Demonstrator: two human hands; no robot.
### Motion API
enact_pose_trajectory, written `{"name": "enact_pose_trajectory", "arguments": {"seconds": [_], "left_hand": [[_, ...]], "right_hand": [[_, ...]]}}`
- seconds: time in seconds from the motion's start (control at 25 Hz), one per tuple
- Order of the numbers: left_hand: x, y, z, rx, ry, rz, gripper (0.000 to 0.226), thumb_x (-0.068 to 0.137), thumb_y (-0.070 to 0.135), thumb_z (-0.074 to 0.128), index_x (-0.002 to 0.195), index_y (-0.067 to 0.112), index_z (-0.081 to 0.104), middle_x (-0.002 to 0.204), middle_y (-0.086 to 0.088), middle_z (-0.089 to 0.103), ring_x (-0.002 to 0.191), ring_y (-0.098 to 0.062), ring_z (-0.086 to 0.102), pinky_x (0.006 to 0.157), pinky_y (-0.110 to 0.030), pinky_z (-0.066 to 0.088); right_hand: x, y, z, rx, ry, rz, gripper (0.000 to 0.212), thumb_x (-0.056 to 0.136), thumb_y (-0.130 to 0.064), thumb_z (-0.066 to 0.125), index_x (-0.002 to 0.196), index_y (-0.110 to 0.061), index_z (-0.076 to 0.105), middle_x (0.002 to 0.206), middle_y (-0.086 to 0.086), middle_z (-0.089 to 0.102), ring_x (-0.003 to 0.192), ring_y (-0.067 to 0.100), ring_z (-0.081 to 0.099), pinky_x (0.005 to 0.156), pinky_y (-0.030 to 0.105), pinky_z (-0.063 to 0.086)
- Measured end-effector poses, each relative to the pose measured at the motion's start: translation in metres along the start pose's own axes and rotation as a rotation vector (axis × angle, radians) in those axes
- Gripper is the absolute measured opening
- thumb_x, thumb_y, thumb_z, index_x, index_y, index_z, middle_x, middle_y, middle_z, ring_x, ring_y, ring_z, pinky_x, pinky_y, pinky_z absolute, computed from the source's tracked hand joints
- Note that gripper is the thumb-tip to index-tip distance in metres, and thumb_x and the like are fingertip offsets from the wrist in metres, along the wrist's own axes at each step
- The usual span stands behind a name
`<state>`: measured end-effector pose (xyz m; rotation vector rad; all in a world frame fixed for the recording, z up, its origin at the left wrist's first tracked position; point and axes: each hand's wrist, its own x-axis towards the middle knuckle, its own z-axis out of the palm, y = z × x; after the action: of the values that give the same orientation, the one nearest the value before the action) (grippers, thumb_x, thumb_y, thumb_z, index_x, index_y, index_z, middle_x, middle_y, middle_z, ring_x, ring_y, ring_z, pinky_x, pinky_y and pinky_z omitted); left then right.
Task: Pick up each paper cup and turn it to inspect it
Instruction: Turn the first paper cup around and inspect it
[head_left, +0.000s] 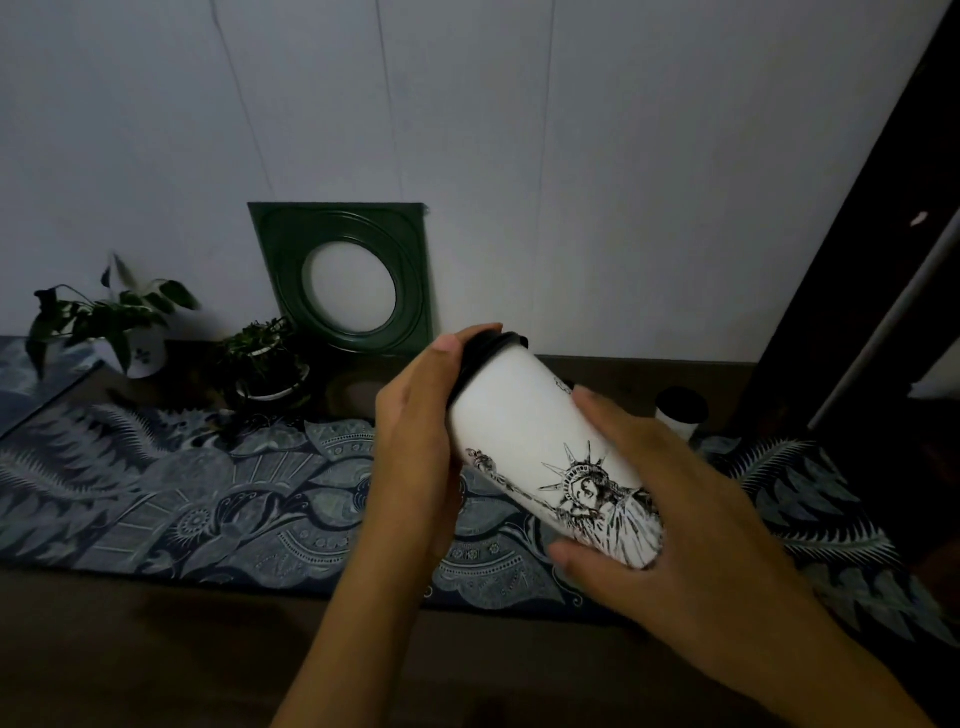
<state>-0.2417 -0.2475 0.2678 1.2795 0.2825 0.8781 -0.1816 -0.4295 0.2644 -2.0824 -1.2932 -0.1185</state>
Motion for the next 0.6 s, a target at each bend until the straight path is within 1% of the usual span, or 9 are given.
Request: {"name": "enact_pose_trajectory", "arguments": {"seconds": [0.04, 0.12, 0.16, 0.24, 0.32, 0.36, 0.48, 0.56, 0.6], "left_hand": [[-0.001, -0.001, 0.000, -0.001, -0.010, -0.003, 0.035, 0.083, 0.051, 0.056, 0.094, 0.031, 0.083, 0.099, 0.000, 0.082, 0.094, -0.014, 0.075, 0.076, -0.026, 0.060], [-0.002, -0.001, -0.001, -0.021, -0.031, -0.008, 0.035, 0.085, 0.052, 0.054, 0.093, 0.034, 0.083, 0.096, 0.003, 0.082, 0.090, -0.011, 0.075, 0.072, -0.023, 0.060], [-0.003, -0.001, 0.000, -0.034, -0.039, -0.008, 0.034, 0.085, 0.052, 0.054, 0.091, 0.036, 0.083, 0.094, 0.006, 0.082, 0.089, -0.009, 0.075, 0.071, -0.022, 0.060], [-0.004, 0.000, 0.002, -0.056, -0.037, 0.002, 0.033, 0.086, 0.050, 0.054, 0.090, 0.037, 0.083, 0.092, 0.008, 0.082, 0.087, -0.006, 0.075, 0.071, -0.022, 0.059], [-0.004, 0.000, 0.003, -0.068, -0.013, 0.005, 0.032, 0.084, 0.048, 0.056, 0.089, 0.033, 0.084, 0.091, 0.005, 0.082, 0.086, -0.008, 0.076, 0.070, -0.023, 0.060], [-0.003, 0.000, 0.003, -0.062, -0.001, 0.000, 0.033, 0.083, 0.048, 0.056, 0.088, 0.032, 0.084, 0.090, 0.003, 0.082, 0.085, -0.009, 0.076, 0.069, -0.023, 0.060], [-0.003, -0.001, 0.002, -0.030, 0.023, -0.024, 0.031, 0.085, 0.049, 0.057, 0.087, 0.032, 0.084, 0.088, 0.001, 0.082, 0.082, -0.012, 0.075, 0.067, -0.026, 0.060], [-0.004, -0.001, 0.001, -0.022, 0.013, -0.020, 0.032, 0.090, 0.046, 0.054, 0.088, 0.034, 0.083, 0.089, 0.002, 0.082, 0.083, -0.011, 0.075, 0.067, -0.026, 0.060], [-0.004, -0.001, 0.000, -0.023, 0.003, -0.008, 0.033, 0.091, 0.047, 0.053, 0.090, 0.034, 0.083, 0.092, 0.003, 0.082, 0.086, -0.011, 0.075, 0.068, -0.025, 0.060]], "right_hand": [[-0.001, 0.000, -0.001, 0.106, -0.029, 0.045, 0.090, 0.065, -0.063, 0.068, 0.144, -0.052, 0.026, 0.123, -0.020, 0.057, 0.093, 0.001, 0.064, 0.065, 0.022, 0.058], [0.005, -0.003, -0.006, 0.710, -0.130, 0.247, 0.077, 0.064, -0.050, 0.080, 0.133, -0.051, 0.047, 0.108, -0.006, 0.073, 0.069, 0.011, 0.071, 0.052, 0.025, 0.058], [0.005, -0.001, -0.007, 1.033, -0.155, 0.382, 0.073, 0.063, -0.039, 0.086, 0.129, -0.042, 0.055, 0.096, 0.002, 0.077, 0.056, 0.016, 0.069, 0.044, 0.027, 0.056], [0.005, 0.001, -0.010, 1.351, -0.202, 0.555, 0.069, 0.060, -0.027, 0.089, 0.124, -0.027, 0.061, 0.080, 0.009, 0.078, 0.046, 0.019, 0.065, 0.039, 0.026, 0.053], [0.004, -0.003, -0.011, 1.266, -0.251, 0.464, 0.065, 0.059, -0.037, 0.089, 0.119, -0.040, 0.064, 0.095, 0.004, 0.078, 0.055, 0.019, 0.069, 0.043, 0.027, 0.055], [0.007, -0.007, -0.010, 1.067, -0.235, 0.385, 0.068, 0.059, -0.046, 0.086, 0.122, -0.049, 0.059, 0.107, -0.005, 0.075, 0.065, 0.017, 0.072, 0.049, 0.025, 0.057], [0.013, -0.005, -0.006, 0.354, -0.030, 0.212, 0.102, 0.051, -0.076, 0.071, 0.140, -0.034, 0.045, 0.128, -0.011, 0.061, 0.093, 0.006, 0.065, 0.069, 0.027, 0.061], [0.005, 0.001, -0.001, 0.054, 0.043, -0.007, 0.093, 0.064, -0.065, 0.071, 0.145, -0.038, 0.035, 0.126, -0.014, 0.059, 0.093, 0.003, 0.062, 0.066, 0.017, 0.059], [0.001, 0.000, -0.003, 0.138, 0.019, -0.010, 0.085, 0.066, -0.058, 0.074, 0.141, -0.047, 0.037, 0.122, -0.018, 0.063, 0.091, 0.002, 0.065, 0.063, 0.014, 0.058]]}}
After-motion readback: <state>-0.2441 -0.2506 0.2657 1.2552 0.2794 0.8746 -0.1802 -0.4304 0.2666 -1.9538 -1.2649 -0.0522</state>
